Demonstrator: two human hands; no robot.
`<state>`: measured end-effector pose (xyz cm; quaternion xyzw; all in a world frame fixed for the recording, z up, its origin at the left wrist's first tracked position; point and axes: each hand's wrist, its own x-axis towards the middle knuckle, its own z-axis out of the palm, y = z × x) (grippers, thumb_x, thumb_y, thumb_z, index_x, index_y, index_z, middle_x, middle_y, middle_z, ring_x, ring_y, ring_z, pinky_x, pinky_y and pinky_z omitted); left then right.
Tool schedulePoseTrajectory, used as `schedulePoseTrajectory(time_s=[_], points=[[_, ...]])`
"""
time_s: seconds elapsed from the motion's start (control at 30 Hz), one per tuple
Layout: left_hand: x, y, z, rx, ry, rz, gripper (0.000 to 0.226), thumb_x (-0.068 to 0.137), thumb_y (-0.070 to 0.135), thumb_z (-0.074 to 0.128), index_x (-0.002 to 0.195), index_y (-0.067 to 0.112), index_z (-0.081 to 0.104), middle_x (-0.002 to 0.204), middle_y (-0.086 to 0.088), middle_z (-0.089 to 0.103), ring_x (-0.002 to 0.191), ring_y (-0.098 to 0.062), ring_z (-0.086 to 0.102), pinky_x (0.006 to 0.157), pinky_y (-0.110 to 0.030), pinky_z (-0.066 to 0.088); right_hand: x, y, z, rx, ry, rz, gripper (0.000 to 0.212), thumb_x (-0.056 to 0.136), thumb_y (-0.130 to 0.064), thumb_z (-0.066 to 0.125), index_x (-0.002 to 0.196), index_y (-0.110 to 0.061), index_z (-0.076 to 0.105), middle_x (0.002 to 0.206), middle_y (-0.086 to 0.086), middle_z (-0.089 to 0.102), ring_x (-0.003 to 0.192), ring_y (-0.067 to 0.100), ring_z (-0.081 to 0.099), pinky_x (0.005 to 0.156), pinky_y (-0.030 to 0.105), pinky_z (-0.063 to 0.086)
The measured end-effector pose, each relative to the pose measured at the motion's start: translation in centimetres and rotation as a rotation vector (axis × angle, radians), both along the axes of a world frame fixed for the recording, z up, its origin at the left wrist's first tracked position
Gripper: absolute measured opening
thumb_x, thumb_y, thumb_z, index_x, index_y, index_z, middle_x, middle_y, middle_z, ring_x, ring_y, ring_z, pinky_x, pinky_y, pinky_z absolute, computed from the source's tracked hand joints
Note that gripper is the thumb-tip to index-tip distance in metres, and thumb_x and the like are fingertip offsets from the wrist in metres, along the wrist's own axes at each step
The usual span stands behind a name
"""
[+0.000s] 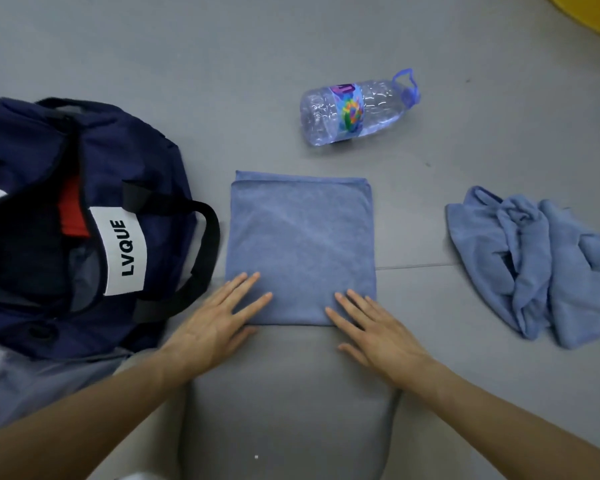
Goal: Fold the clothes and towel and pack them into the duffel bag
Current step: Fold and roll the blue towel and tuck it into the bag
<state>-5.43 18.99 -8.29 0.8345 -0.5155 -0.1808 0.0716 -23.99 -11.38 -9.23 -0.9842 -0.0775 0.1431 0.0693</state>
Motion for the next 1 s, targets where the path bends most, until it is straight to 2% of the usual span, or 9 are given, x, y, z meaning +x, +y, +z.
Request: schedulePoseTrajectory(time_s=[0.13,0.2,0.33,0.4,0.5,0.57,0.67,0.83,1.0], points=[[0.5,0.2,-0.6,0.065,0.011,-0.032,0.071,0.100,0.063,0.035,0.160,0.033,0.012,0.169,-0.006,0.002,0.155,-0.024,0.002,0.124,-0.036,0.004,0.6,1.2,-1.6,-0.024,-0.106,-0.086,0.059,0.100,-0.047,0.038,0.154,-0.024,0.036,0.160,0.009,0.034,0.147,0.030,0.033,0.116,0.047,0.026],[0.5,0.4,-1.2,0.110,-0.022,-0.076,0.074,0.098,0.060,0.041,0.160,0.032,0.014,0.169,-0.008,0.002,0.155,-0.027,0.002,0.125,-0.038,0.003,0.8,0.7,-1.6,-0.019,-0.142,-0.078,0.055,0.100,-0.041,0.039,0.151,-0.023,0.043,0.158,0.010,0.037,0.145,0.030,0.037,0.116,0.045,0.028],[1.1,0.6,-1.2,0.102,-0.027,0.000,0.077,0.089,0.041,0.071,0.155,0.026,0.035,0.163,-0.012,0.025,0.148,-0.032,0.029,0.115,-0.050,0.033,0.4,-1.7,-1.3,0.013,-0.163,-0.097,0.052,0.094,-0.026,0.041,0.144,-0.022,0.053,0.153,0.007,0.047,0.140,0.028,0.046,0.105,0.037,0.045],[1.5,0.6,-1.0,0.101,-0.053,-0.008,0.069,0.095,0.049,0.059,0.156,0.027,0.034,0.163,-0.011,0.025,0.148,-0.030,0.029,0.116,-0.049,0.034,0.7,-2.2,-1.2,0.021,-0.176,-0.085,0.056,0.089,-0.019,0.040,0.142,-0.021,0.056,0.150,0.007,0.050,0.137,0.028,0.049,0.101,0.039,0.049],[0.7,0.9,-1.4,0.188,-0.076,-0.009,0.074,0.099,0.069,0.027,0.161,0.031,0.009,0.168,-0.007,0.002,0.154,-0.024,0.003,0.124,-0.041,0.004,0.7,-1.7,-1.3,0.032,-0.160,-0.092,0.059,0.085,-0.016,0.040,0.142,-0.021,0.056,0.150,0.008,0.050,0.137,0.029,0.049,0.103,0.039,0.047],[0.1,0.6,-1.7,0.197,-0.118,0.023,0.075,0.099,0.070,0.021,0.161,0.031,0.005,0.169,-0.008,0.002,0.155,-0.025,0.002,0.121,-0.043,0.003,0.6,-1.7,-1.5,0.049,-0.160,-0.103,0.060,0.084,-0.016,0.041,0.143,-0.021,0.055,0.151,0.008,0.049,0.139,0.029,0.047,0.107,0.039,0.043],[0.1,0.6,-1.7,0.191,-0.171,0.000,0.068,0.101,0.059,0.025,0.161,0.027,0.014,0.167,-0.011,0.013,0.153,-0.028,0.012,0.120,-0.046,0.009,0.4,-1.7,-1.7,0.066,-0.161,-0.113,0.060,0.084,-0.017,0.043,0.144,-0.022,0.053,0.153,0.008,0.047,0.140,0.029,0.045,0.110,0.039,0.038],[1.0,0.9,-1.4,0.157,-0.233,-0.063,0.062,0.103,0.043,0.030,0.161,0.024,0.016,0.166,-0.011,0.014,0.153,-0.028,0.007,0.120,-0.042,0.002,0.2,-1.7,-1.8,0.069,-0.175,-0.119,0.057,0.088,-0.017,0.044,0.144,-0.023,0.053,0.154,0.007,0.045,0.142,0.029,0.043,0.110,0.039,0.041],[0.7,1.0,-1.2,0.130,-0.219,-0.042,0.085,0.087,0.009,0.061,0.160,0.018,0.019,0.166,-0.013,0.016,0.154,-0.031,0.010,0.121,-0.044,0.008,0.2,-1.8,-1.9,0.063,-0.185,-0.129,0.049,0.095,-0.025,0.046,0.144,-0.025,0.053,0.155,0.005,0.045,0.142,0.027,0.043,0.106,0.037,0.045]])
